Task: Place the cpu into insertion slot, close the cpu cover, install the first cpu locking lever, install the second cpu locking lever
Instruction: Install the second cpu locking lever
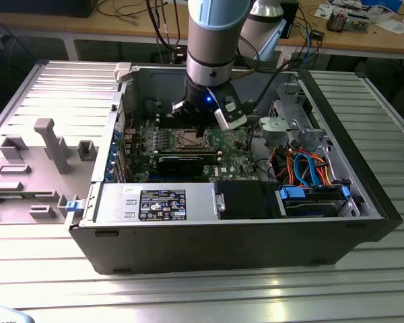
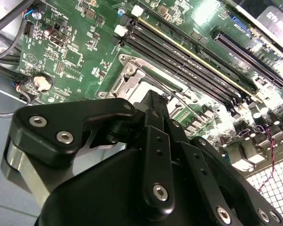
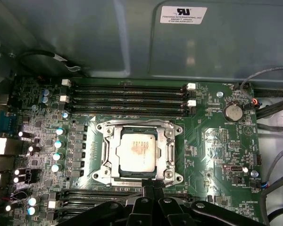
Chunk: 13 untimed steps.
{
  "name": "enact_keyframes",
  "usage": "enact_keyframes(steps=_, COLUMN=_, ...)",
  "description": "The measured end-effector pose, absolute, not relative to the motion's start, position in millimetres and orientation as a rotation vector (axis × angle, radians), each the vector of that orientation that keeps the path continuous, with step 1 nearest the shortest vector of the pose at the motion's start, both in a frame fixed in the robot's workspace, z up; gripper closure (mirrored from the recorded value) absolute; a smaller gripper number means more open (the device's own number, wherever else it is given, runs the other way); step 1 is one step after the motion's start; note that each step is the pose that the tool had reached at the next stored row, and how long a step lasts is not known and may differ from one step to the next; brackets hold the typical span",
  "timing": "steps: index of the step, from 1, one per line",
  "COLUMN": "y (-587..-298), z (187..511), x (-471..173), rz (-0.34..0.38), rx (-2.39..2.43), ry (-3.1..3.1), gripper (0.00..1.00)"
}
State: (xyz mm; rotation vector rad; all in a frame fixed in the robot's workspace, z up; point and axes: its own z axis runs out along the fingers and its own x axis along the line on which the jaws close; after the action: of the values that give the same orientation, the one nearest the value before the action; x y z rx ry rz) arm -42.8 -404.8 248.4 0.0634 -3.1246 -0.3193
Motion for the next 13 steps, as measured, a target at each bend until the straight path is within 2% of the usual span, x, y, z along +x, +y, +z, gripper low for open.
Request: enact_keyframes(steps=13, y=-407.8, z=246.3, x=-50.4, rz=-0.319, rx=0.063, ry=-3.124, gripper=0.89)
